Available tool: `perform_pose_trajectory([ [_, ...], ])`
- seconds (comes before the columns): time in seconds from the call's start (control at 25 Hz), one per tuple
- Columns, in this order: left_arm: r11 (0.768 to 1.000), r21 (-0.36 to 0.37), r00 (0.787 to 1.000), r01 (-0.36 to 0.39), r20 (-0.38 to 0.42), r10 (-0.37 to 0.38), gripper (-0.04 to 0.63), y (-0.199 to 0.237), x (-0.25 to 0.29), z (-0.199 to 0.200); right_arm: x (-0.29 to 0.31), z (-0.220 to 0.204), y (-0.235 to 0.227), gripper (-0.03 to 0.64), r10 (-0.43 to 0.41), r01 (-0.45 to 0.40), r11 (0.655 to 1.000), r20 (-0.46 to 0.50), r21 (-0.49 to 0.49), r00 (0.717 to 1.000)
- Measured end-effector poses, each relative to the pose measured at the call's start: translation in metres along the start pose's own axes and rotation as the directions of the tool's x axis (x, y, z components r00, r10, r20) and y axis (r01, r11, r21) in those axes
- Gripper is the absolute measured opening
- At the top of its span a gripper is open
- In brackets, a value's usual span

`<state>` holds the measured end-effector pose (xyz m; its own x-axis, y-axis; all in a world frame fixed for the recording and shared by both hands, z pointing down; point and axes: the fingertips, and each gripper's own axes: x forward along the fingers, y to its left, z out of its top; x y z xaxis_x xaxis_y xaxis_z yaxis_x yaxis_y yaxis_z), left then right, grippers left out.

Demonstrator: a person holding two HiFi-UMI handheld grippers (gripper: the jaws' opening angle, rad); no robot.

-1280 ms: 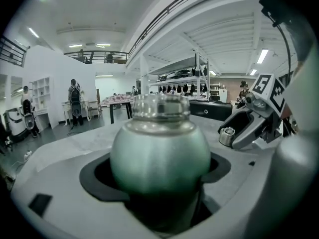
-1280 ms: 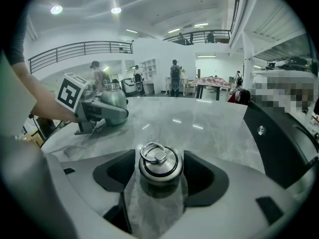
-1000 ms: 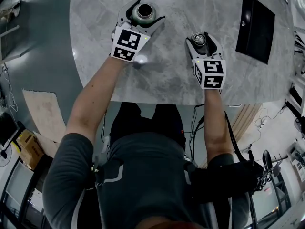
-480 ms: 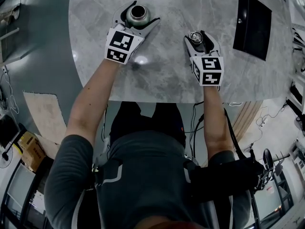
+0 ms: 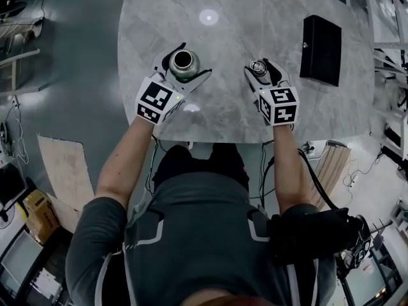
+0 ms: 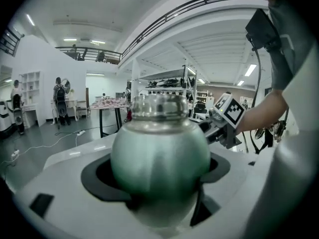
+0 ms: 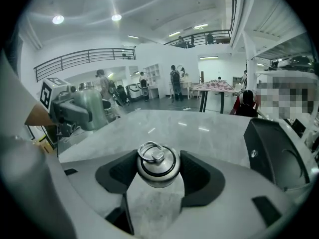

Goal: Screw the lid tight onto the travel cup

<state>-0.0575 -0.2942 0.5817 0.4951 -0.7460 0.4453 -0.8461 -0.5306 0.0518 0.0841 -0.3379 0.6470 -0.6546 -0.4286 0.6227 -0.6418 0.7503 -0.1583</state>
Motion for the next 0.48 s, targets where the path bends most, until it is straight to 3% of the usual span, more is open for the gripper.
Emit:
perform_pose_trajectory([
  [0.48, 0.992, 0.051, 0.992, 0.114, 0.056, -0.117, 0.402, -0.056, -0.086, 0.074, -0.097, 0.092, 0.054, 0.278, 0.087, -0.076, 0.990, 0.089, -0.118, 0.992],
])
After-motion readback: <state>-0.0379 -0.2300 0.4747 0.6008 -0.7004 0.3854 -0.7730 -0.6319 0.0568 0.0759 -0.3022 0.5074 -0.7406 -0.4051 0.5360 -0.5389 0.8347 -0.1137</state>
